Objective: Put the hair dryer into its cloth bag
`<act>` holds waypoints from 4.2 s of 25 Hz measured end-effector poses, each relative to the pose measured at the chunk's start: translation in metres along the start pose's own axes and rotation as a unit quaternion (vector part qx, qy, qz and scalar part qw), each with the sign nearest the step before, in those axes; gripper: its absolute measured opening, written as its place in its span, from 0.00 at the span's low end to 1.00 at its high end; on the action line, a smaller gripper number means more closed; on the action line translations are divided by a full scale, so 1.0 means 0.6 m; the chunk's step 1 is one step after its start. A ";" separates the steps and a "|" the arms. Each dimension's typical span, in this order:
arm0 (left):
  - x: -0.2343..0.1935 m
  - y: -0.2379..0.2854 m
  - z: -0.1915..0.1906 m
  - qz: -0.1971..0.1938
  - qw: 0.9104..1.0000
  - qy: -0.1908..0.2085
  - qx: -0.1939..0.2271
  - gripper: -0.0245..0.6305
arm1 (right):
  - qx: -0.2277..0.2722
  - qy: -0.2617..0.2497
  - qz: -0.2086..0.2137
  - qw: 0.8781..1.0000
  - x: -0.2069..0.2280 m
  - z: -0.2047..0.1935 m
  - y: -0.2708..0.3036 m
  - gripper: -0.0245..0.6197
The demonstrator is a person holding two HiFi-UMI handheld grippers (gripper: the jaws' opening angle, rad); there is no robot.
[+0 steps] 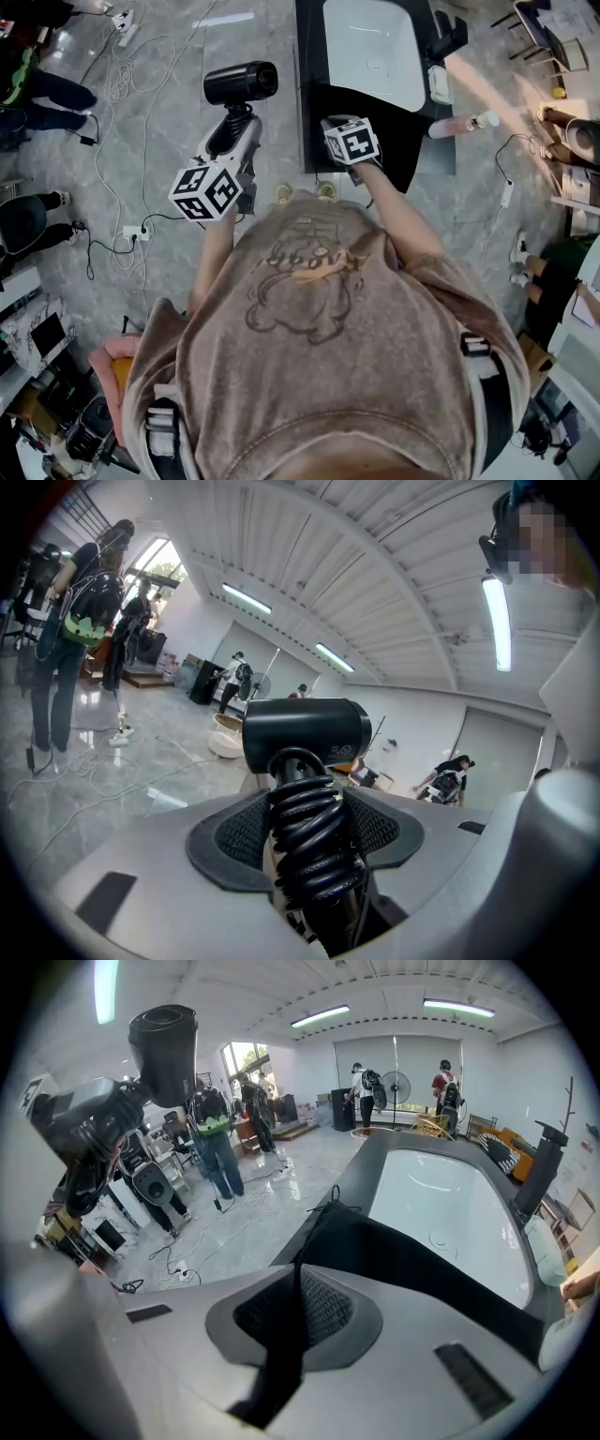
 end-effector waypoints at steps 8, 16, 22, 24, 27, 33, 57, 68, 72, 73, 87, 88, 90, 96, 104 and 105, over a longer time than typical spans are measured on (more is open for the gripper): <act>0.000 0.009 -0.003 -0.010 1.000 0.000 -0.005 0.43 | 0.027 0.006 0.018 0.999 -0.004 0.019 -0.035 0.06; 0.007 0.026 -0.013 -0.034 0.999 0.013 -0.025 0.43 | 0.063 0.017 0.030 0.997 -0.002 0.037 -0.096 0.06; 0.010 0.037 -0.033 -0.054 0.997 0.019 -0.047 0.43 | 0.092 0.030 0.034 0.995 0.005 0.047 -0.137 0.06; 0.012 0.035 -0.039 -0.058 0.997 0.020 -0.053 0.43 | 0.102 0.032 0.035 0.994 0.006 0.051 -0.151 0.06; 0.014 0.033 -0.048 -0.063 0.996 0.022 -0.062 0.43 | 0.114 0.036 0.036 0.992 0.008 0.057 -0.170 0.06; 0.012 0.028 -0.064 -0.080 0.992 0.039 -0.086 0.43 | 0.125 0.041 0.039 0.991 0.014 0.067 -0.184 0.06; 0.038 0.075 -0.178 -0.190 0.953 0.113 -0.205 0.43 | 0.113 0.026 0.063 0.991 -0.016 0.059 -0.166 0.06; 0.057 0.102 -0.207 -0.257 0.919 0.155 -0.256 0.43 | 0.104 0.008 0.083 0.991 -0.032 0.051 -0.162 0.06; 0.062 0.110 -0.215 -0.275 0.907 0.170 -0.271 0.43 | 0.102 0.008 0.087 0.991 -0.037 0.045 -0.162 0.06; 0.064 0.112 -0.216 -0.279 0.904 0.172 -0.273 0.43 | 0.101 0.007 0.088 0.991 -0.037 0.044 -0.162 0.06; 0.088 0.147 -0.220 -0.334 0.856 0.241 -0.311 0.43 | 0.105 0.008 0.098 0.990 -0.037 0.043 -0.175 0.06; 0.091 0.150 -0.221 -0.340 0.850 0.249 -0.315 0.43 | 0.104 0.007 0.101 0.989 -0.040 0.042 -0.174 0.06; 0.098 0.155 -0.223 -0.353 0.835 0.271 -0.323 0.43 | 0.101 0.003 0.108 0.989 -0.046 0.040 -0.174 0.06; 0.120 0.176 -0.225 -0.387 0.797 0.322 -0.335 0.43 | 0.097 -0.001 0.123 0.988 -0.054 0.034 -0.172 0.06; 0.154 0.207 -0.226 -0.410 0.770 0.355 -0.335 0.43 | 0.099 0.008 0.127 0.987 -0.046 0.024 -0.177 0.06; 0.159 0.212 -0.226 -0.412 0.769 0.357 -0.333 0.43 | 0.100 0.011 0.126 0.987 -0.044 0.023 -0.178 0.06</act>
Point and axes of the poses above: the fingertips, and each gripper's own axes: y forward along the fingers, x to its right, z out of its top, the point moved 4 cm from there along -y, backward along the fingers, and after that the axes turned 12 degrees about y, right-handed, at the moved point
